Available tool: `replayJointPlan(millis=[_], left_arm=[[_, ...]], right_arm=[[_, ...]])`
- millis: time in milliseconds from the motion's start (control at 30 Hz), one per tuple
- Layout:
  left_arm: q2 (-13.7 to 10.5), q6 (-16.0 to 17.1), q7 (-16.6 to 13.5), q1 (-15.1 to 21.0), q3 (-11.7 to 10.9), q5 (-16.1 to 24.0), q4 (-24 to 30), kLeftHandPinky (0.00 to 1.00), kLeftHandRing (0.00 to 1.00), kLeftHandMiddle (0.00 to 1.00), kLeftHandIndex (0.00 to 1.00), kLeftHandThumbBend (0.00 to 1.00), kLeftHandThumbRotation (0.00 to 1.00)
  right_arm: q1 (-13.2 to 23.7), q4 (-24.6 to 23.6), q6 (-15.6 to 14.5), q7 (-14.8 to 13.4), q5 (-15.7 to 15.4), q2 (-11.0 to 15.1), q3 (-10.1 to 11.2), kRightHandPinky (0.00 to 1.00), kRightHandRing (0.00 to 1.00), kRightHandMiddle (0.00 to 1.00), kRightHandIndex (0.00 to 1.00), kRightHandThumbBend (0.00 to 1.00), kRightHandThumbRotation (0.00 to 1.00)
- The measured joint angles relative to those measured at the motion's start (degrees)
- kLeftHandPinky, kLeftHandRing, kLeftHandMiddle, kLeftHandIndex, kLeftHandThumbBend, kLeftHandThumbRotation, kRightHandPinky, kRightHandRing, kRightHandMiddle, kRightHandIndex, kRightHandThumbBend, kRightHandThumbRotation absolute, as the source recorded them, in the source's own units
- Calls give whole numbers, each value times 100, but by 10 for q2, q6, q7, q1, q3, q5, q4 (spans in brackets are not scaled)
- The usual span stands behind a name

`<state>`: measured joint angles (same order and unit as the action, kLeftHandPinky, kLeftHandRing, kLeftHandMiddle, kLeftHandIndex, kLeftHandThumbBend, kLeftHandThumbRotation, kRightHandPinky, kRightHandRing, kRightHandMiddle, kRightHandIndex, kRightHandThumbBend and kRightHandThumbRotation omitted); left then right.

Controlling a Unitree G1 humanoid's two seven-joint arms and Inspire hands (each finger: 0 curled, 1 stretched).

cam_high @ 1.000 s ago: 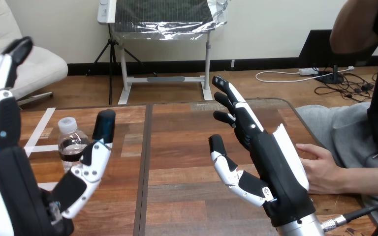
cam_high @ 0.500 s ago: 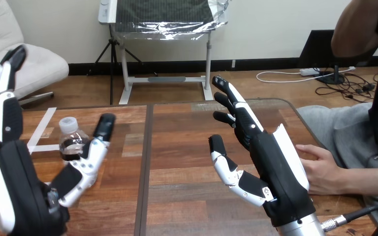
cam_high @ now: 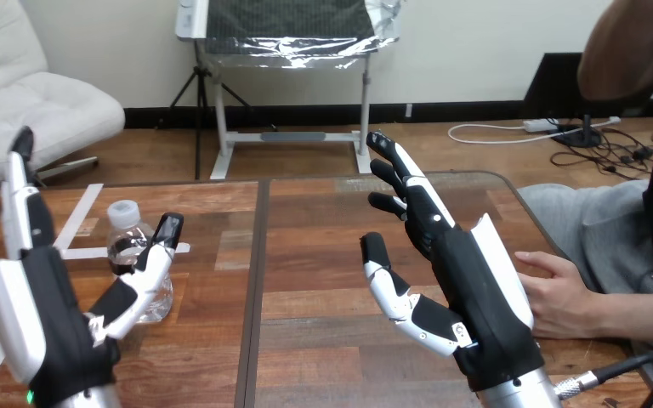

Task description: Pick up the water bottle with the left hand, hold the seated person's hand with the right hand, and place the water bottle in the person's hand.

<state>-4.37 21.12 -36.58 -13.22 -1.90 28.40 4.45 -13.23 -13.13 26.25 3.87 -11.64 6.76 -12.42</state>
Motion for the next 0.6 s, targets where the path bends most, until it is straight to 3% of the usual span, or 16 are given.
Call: replayJointPlan(millis=[233,600], left_arm=[[-3,-43,27,34,-13,-11,-50,95,99,99,100,90,52],[-16,-96,85,61,-15,-28,-90,99,100,100,100,96,58]], right_arm=[[0,0,0,1,3,0,-1,90,98,100,97,0,0],[1,0,-8,6,2,0,-1,91,98,100,97,0,0]])
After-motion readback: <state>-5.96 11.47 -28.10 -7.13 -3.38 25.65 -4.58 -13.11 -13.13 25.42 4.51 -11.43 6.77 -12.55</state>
